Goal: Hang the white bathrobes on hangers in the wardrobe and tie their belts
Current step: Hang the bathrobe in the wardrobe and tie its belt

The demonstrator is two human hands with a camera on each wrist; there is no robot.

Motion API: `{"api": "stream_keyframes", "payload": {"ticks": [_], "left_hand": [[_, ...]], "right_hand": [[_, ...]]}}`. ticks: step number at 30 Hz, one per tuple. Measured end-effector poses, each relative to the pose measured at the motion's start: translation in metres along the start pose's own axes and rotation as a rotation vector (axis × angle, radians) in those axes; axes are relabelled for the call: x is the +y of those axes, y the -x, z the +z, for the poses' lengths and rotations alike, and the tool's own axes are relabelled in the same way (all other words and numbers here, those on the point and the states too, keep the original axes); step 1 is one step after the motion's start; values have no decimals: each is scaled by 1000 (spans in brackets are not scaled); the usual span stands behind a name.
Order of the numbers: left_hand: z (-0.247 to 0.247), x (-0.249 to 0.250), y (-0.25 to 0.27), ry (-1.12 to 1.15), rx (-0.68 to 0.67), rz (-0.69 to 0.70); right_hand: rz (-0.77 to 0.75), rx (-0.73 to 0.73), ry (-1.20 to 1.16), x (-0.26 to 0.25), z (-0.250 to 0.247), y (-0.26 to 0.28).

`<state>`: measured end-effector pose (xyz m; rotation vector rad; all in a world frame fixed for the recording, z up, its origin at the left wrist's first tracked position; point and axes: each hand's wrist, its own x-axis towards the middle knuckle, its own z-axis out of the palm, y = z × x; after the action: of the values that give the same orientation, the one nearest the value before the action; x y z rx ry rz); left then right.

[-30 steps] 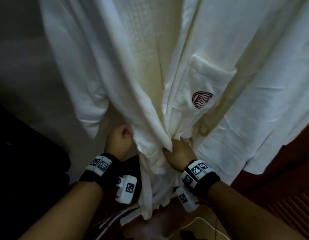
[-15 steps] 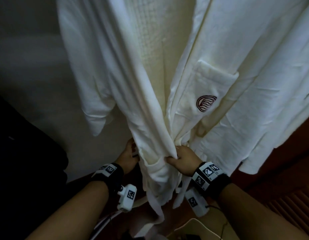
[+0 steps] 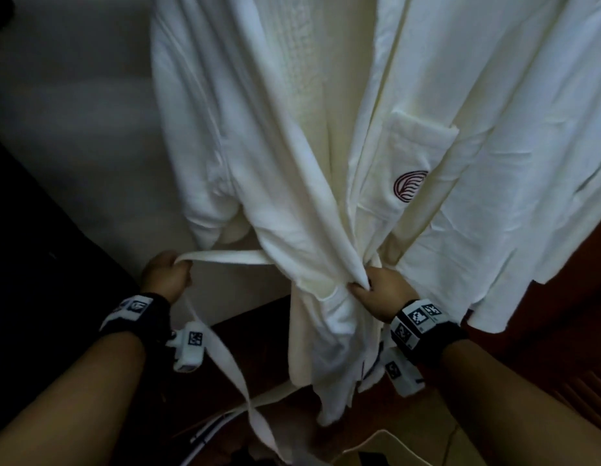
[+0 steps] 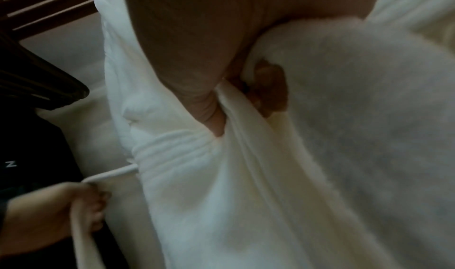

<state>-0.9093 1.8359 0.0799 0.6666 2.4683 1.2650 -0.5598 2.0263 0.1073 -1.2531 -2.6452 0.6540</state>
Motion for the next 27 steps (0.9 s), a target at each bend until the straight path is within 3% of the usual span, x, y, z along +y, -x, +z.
{"api": "stream_keyframes", "payload": {"ticks": [4,9,10,14,16,21,27], "left_hand": [[-35,15,16,-82,108,103],[-51,36,61,-320,-249,297],[-52,36,69,-345,-254,320],[-54,48,98,-605,109,430],[-52,57,115,-591,166,407],[-35,51,164,-554,-10,262],[-8,52,227,-61,-122,327]], "right_hand": [[73,-30,-62,14,-18,1],[145,127,-319,53,-62,6],[149,152,-339,60,-71,10],[122,174,-324,76,-91,34],[117,160,-370,78,-92,49],[104,-109,-445,60,-92,98],[-56,-402,-669,40,-90,153]]}}
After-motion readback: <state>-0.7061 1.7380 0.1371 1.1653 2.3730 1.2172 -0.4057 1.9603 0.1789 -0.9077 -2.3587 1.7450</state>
